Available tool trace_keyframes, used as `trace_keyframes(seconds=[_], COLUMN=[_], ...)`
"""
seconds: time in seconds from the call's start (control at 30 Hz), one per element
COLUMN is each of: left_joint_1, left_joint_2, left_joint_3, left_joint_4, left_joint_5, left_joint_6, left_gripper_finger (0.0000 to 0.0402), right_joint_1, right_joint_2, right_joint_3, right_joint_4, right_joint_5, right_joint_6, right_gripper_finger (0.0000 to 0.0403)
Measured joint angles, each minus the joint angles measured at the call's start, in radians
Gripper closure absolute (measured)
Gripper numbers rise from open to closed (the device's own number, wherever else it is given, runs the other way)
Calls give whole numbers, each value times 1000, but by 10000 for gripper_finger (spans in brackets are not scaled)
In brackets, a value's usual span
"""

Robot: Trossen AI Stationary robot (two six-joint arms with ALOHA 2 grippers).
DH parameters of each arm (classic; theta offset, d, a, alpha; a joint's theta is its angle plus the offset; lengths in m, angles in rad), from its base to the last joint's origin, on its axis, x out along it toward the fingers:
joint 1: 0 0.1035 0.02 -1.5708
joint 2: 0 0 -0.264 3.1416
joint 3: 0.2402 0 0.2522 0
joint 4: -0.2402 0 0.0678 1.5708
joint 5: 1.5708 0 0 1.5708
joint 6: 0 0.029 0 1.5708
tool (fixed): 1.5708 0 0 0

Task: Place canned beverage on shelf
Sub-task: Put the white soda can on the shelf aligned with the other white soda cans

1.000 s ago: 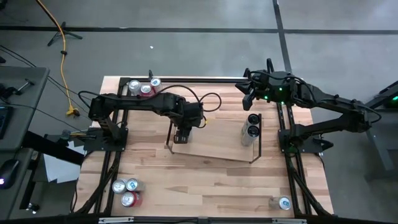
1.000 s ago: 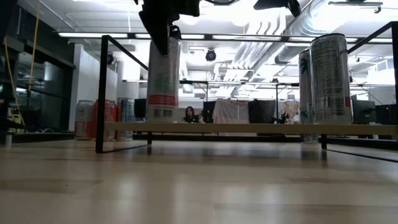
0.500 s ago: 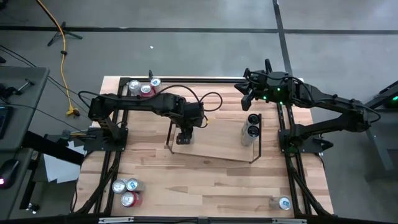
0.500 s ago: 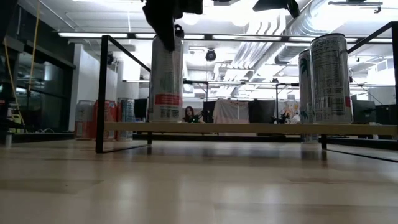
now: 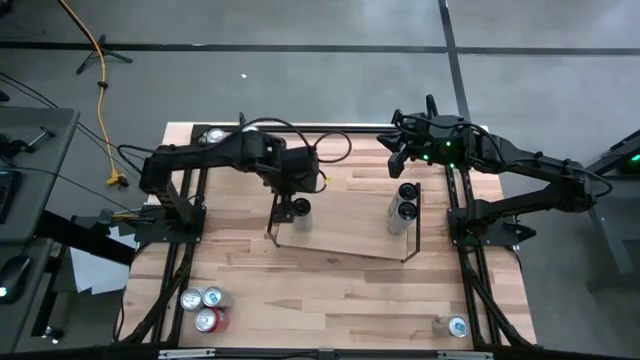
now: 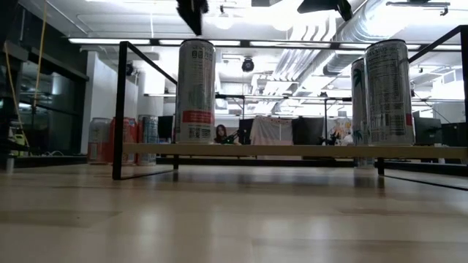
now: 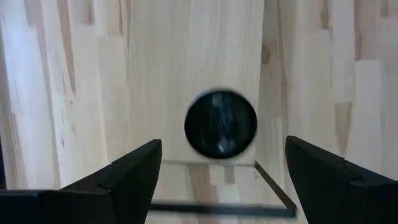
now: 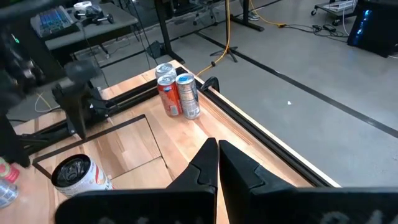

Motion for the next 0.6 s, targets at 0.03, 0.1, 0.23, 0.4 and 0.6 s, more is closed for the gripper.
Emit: trace_keyframes(seconds=[0.03, 0.1, 0.23, 0.4, 0.6], left_joint_1=[0, 0, 0, 0, 6], left_joint_2=[-13, -40, -111, -188, -167], left_joint_3=[-8, -32, -117, -282, -377], left_joint_4=[-6, -28, -31, 99, 213], left_joint_5=[0, 0, 0, -19, -68], left_joint_6=[-10, -29, -72, -91, -64], left_gripper_finger=[104, 104, 106, 141, 260], right_joint_1=[0, 0, 0, 0, 0], right_joint_2=[0, 0, 0, 0, 0], right_joint_3=[0, 0, 0, 0, 0], right_joint_4=[0, 1, 7, 6, 7], right_joint_5=[0, 0, 0, 0, 0], right_joint_6=[0, 0, 0, 0, 0], right_gripper_finger=[403, 403, 403, 403, 403])
